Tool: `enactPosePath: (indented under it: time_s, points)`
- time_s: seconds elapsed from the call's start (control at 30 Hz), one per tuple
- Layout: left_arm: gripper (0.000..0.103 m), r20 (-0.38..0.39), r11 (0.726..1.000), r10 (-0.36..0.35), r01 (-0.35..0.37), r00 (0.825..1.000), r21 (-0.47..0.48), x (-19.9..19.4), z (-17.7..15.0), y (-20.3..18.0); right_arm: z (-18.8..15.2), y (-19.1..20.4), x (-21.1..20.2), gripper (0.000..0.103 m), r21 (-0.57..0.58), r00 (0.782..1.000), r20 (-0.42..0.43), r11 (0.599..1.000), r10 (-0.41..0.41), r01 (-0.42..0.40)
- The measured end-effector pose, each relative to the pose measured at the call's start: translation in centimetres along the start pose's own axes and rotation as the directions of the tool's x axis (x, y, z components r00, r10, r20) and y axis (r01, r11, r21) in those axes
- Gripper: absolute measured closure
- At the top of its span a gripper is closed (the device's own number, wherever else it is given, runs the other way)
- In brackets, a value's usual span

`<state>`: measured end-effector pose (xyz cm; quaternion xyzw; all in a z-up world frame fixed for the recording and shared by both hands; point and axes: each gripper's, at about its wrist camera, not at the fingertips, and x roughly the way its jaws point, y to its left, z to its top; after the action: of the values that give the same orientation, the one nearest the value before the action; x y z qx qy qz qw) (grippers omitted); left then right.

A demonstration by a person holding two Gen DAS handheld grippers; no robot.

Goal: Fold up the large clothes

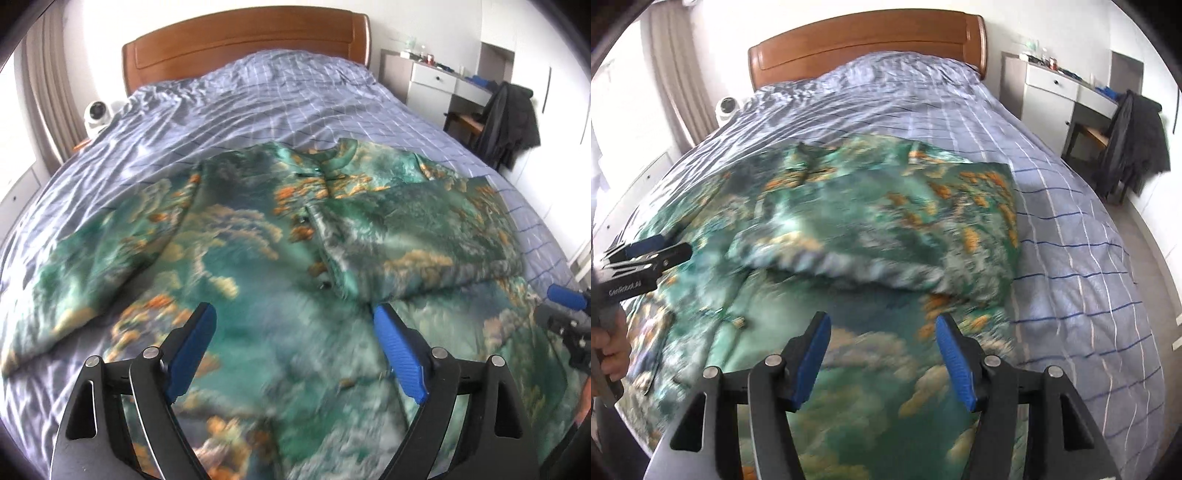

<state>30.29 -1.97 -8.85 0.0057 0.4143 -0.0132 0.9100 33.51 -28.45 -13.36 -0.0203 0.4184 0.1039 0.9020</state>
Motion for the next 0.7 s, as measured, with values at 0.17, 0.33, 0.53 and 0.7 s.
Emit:
enactPosePath:
  time_s: [0.17,0.33,0.53,0.7]
  points:
    - [0.014,0.0,0.999,0.028,-0.028,1.0,-0.02,-2.5,-1.9,2.9,-2.0,4.2,-1.7,0.042,-0.04,1.0,0.001,0.999,0.016,-0.016]
    - [0.007,-0.032,0.994,0.075,-0.078,0.997,-0.079,-3.7,-6.4,8.5,-5.5,8.2,-4.4,0.042,-0.061,0.997,0.033,0.996,0.075,-0.072]
    - [0.007,-0.094,0.961,0.135,-0.153,0.986,-0.231,-3.2,-9.1,17.3,-9.5,11.8,-6.7,0.042,-0.117,0.994,0.028,0.988,0.105,-0.101]
    - [0.007,-0.058,0.89,0.136,-0.148,0.989,-0.431,-3.5,-8.9,25.4,-10.6,13.2,-8.7,0.042,-0.173,0.995,0.057,0.982,0.082,-0.071]
